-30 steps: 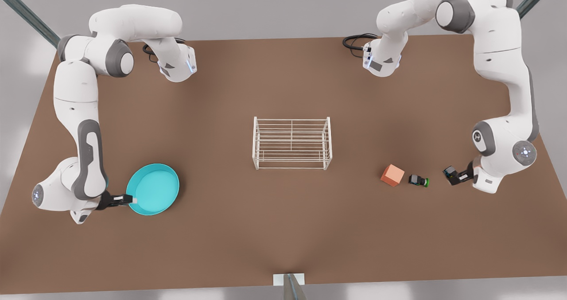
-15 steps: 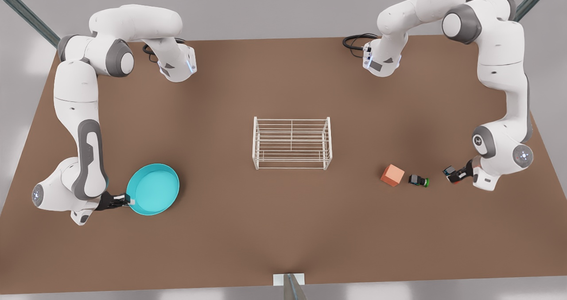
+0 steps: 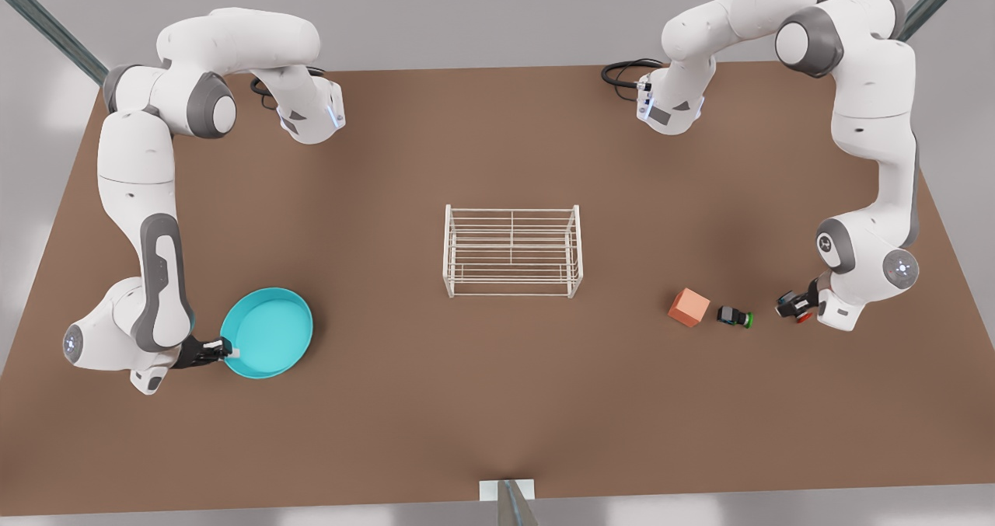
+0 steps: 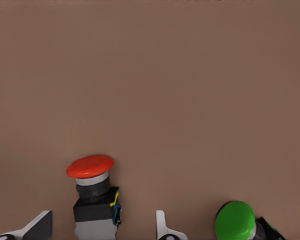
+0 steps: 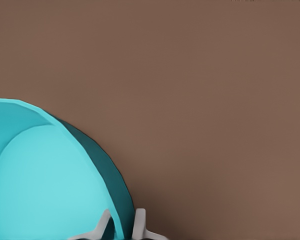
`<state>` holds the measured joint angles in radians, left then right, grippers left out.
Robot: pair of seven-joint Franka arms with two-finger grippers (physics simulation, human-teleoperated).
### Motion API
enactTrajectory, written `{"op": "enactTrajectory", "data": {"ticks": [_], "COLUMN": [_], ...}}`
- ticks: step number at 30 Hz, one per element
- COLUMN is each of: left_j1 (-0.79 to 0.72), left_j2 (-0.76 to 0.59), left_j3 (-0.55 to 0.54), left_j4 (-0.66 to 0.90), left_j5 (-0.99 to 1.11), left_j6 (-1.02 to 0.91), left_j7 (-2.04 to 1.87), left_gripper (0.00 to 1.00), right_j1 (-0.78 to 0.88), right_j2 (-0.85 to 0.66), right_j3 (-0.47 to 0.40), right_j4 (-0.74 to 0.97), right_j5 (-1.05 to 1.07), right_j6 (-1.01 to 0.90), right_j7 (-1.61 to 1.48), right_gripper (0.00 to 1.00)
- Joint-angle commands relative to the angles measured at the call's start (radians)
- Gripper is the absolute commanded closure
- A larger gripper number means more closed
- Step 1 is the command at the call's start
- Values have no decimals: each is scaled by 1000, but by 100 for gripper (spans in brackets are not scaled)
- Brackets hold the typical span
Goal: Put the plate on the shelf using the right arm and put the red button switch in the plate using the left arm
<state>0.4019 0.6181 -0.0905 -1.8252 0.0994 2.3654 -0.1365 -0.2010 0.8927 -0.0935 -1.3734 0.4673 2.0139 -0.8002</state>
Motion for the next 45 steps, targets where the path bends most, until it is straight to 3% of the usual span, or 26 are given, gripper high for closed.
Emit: {"op": "enactTrajectory", "data": {"ticks": [1, 3, 14, 20, 22, 29, 35, 37, 43, 44, 45], "left_j1": [2, 3, 9, 6, 5, 3, 2, 3, 3, 3, 3], "left_j2": [5, 11, 25, 25, 25, 25, 31, 29, 32, 28, 22], "left_j3": [0, 2, 5, 5, 5, 5, 5, 5, 5, 5, 6], "left_j4": [3, 3, -6, -26, -32, -34, -34, -34, -34, -31, -28], "left_j5": [17, 19, 48, 62, 62, 62, 63, 63, 62, 62, 62], "left_j6": [20, 31, 46, 57, 67, 74, 80, 81, 81, 77, 69], "left_j7": [21, 21, 20, 12, 9, -2, -3, -3, -3, -3, -3], "left_gripper": [0, 0, 0, 0, 4, 36, 37, 43, 43, 49, 49], "right_j1": [0, 0, 0, -3, 0, 132, 350, 409, 623, 640, 658], "right_j2": [-1, -1, -17, -84, -126, -293, -328, -336, -339, -324, -322], "right_j3": [0, 0, 8, 12, 34, 66, 80, 84, 94, 94, 94], "right_j4": [0, 0, 4, 13, 13, 2, 5, 8, 5, 5, 5], "right_j5": [1, -1, 1, 7, 2, -32, 96, 126, 159, 160, 160], "right_j6": [-1, -1, -37, -205, -288, -474, -466, -451, -264, -253, -236], "right_j7": [-40, -40, -45, -43, -40, 99, 368, 420, 636, 636, 648], "right_gripper": [69, 73, 75, 75, 75, 74, 73, 73, 72, 72, 72]}}
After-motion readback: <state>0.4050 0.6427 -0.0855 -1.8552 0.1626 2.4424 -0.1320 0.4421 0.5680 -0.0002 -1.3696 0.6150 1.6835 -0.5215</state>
